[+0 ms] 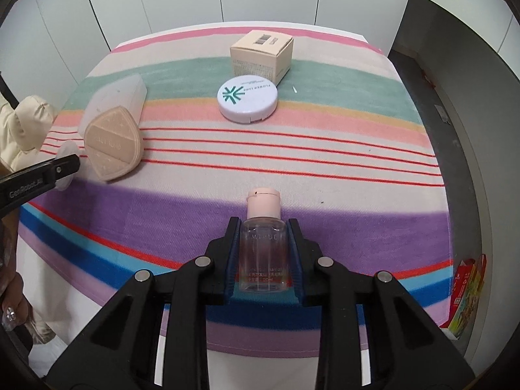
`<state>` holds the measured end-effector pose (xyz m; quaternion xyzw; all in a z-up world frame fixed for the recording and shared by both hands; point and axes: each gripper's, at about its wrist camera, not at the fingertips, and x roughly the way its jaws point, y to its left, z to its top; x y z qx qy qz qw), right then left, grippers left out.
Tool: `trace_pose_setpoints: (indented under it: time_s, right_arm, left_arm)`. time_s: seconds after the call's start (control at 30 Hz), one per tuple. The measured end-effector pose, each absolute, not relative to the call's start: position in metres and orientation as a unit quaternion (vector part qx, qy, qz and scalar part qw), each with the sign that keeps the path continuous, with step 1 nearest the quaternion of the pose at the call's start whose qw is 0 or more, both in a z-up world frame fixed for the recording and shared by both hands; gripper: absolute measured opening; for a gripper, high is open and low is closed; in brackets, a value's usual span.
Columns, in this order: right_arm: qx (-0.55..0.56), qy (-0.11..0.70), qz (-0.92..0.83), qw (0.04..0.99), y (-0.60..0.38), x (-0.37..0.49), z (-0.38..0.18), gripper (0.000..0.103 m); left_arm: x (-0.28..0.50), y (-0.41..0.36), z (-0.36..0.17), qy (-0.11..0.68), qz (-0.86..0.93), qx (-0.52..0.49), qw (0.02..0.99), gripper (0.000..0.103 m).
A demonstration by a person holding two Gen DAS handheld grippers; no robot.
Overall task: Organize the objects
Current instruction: 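Carry the case with the left gripper and bottle with the right gripper to the box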
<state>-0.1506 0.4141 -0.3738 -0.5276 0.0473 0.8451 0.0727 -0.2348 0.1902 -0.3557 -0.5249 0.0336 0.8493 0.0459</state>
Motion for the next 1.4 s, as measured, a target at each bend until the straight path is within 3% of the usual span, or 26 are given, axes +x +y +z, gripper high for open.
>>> trace_pose_setpoints:
  time_s: [0.37, 0.93, 1.2, 1.4]
  right_arm:
    - [-0.51, 0.046, 0.854, 0.093, 0.422, -0.161, -0.298, 0.028]
    - [-0.412, 0.019, 0.907, 0.079, 0.411, -0.169, -0.065, 0.028]
    - [-0.387, 0.012, 0.918, 0.084, 0.401, -0.156, 0.003, 0.028]
    - [-0.381, 0.002, 0.921, 0.082, 0.395, -0.144, 0.018, 0.028]
  left_arm:
    - [-0.235, 0.2, -0.244, 0.051, 0.879, -0.47, 0.065, 0.039]
    - [-0.227, 0.193, -0.037, 0.031, 0.915, -0.397, 0.061, 0.039]
    - [-0.205, 0.188, 0.023, 0.03, 0.923, -0.375, 0.077, 0.039]
    - [-0.19, 0.18, 0.046, 0.029, 0.93, -0.36, 0.071, 0.039]
